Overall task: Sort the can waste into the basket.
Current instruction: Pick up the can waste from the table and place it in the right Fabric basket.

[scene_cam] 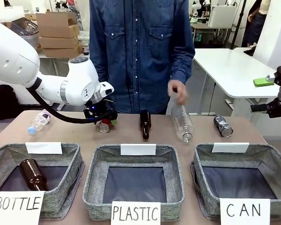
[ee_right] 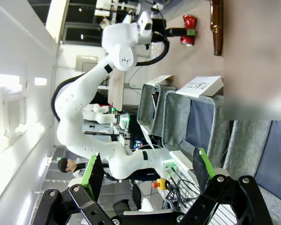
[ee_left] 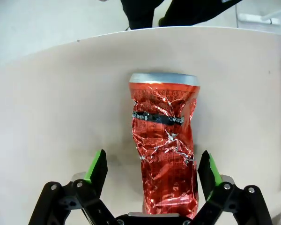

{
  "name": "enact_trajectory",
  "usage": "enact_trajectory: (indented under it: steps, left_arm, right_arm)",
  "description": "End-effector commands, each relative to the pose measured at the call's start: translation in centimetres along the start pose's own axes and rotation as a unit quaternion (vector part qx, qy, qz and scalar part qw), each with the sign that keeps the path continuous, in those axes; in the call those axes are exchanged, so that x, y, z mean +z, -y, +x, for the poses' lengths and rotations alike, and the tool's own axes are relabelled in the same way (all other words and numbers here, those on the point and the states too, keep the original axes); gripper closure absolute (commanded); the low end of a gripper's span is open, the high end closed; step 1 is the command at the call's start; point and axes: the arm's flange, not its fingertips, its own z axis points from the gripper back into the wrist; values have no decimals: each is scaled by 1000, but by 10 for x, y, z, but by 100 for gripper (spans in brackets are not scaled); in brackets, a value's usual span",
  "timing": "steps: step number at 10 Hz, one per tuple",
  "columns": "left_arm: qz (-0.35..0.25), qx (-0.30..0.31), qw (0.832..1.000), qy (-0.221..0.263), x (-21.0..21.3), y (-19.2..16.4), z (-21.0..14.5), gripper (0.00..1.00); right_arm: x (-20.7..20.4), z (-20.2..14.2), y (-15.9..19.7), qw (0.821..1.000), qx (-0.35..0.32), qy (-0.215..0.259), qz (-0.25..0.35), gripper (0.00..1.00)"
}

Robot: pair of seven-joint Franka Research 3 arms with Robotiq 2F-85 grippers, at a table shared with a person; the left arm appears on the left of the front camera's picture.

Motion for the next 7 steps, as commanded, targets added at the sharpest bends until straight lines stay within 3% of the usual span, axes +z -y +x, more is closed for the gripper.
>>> enact_trajectory:
  steps: [1, 2, 3, 5, 6, 7]
  left_arm:
    - [22, 0, 1000, -2, -3, 9, 2, 47]
    - [23, 0, 1000, -4, -4, 9, 2, 59]
    - [22, 1, 1000, -7, -4, 8, 1, 100]
    - [22, 6, 1000, -5, -2, 7, -1, 100]
    - [22, 7, 1000, -5, -1, 7, -2, 87]
    - [23, 7, 1000, -5, 1, 7, -4, 96]
  right_arm:
    - [-2, 3, -1, 1000, 15, 4, 10, 0]
    - [-2, 3, -1, 1000, 15, 4, 10, 0]
    - [-2, 3, -1, 1000, 15, 4, 10, 0]
    - [-2, 3, -1, 1000, 15, 4, 10, 0]
    - [-2, 3, -1, 1000, 15, 4, 10, 0]
    - [-2, 3, -1, 1000, 15, 4, 10, 0]
